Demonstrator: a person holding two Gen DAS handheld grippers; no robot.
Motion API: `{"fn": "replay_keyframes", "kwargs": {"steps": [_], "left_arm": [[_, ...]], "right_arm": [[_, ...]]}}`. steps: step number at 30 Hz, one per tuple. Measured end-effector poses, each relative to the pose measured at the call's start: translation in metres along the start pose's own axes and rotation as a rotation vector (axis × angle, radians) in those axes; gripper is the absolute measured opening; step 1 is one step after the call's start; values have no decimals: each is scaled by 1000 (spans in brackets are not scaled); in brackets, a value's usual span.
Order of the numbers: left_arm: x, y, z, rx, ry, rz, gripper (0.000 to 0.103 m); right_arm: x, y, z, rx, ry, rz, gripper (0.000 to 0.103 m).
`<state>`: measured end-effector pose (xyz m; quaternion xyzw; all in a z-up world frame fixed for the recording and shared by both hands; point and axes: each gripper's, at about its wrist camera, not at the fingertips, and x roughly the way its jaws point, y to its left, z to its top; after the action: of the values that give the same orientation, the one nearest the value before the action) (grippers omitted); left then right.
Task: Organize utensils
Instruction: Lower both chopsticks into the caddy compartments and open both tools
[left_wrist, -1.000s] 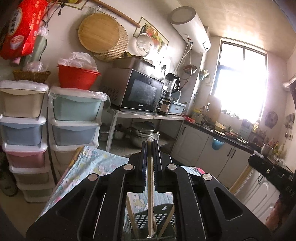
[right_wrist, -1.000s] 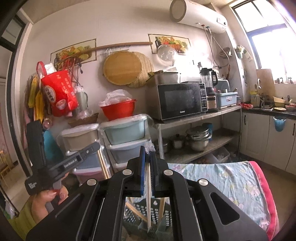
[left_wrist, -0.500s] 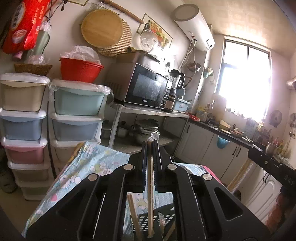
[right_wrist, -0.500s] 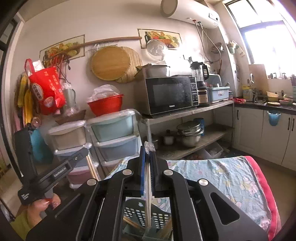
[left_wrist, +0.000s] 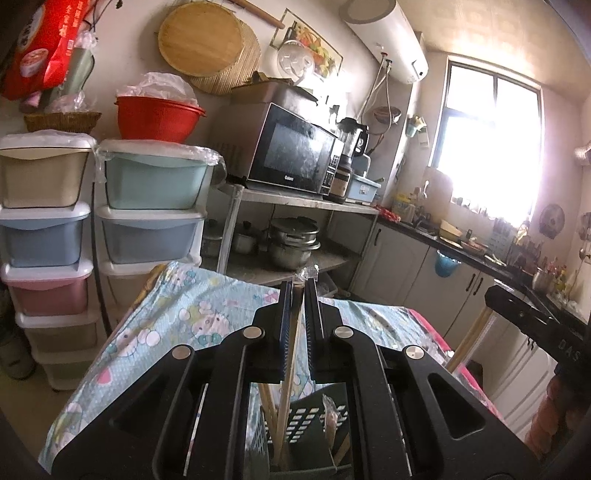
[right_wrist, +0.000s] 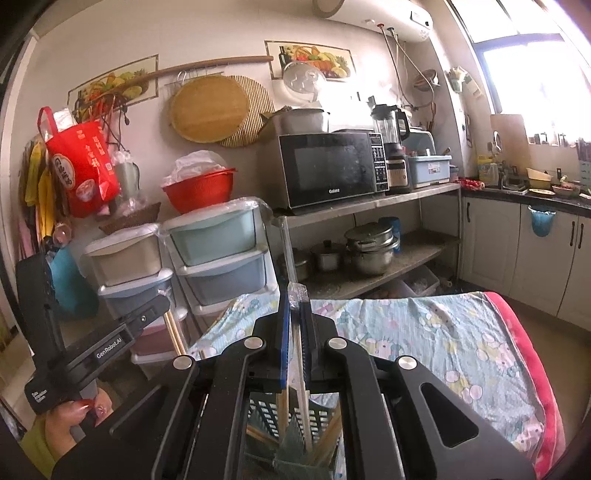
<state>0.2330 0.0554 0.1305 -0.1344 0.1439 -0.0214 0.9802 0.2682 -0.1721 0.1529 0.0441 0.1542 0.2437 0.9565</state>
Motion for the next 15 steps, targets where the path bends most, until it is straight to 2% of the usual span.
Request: {"fn": "replay_keyframes", "kwargs": {"steps": [2, 6, 8, 12, 15], "left_arm": [[0, -1, -2, 4, 9, -1, 13], [-1, -1, -4, 10, 25, -4, 18], [-3, 0, -5, 11, 31, 0, 31], [-7, -1, -9, 12, 39, -1, 42], [-11, 1, -12, 4, 45, -3, 54]], "right_arm": [[0, -2, -4, 8, 10, -4, 17], [-2, -7, -9, 27, 23, -15, 18], [-3, -9, -11, 32, 29, -21, 21], [-8, -13, -16, 38, 37, -26, 23], [-12, -15, -19, 43, 41, -30, 28]]}}
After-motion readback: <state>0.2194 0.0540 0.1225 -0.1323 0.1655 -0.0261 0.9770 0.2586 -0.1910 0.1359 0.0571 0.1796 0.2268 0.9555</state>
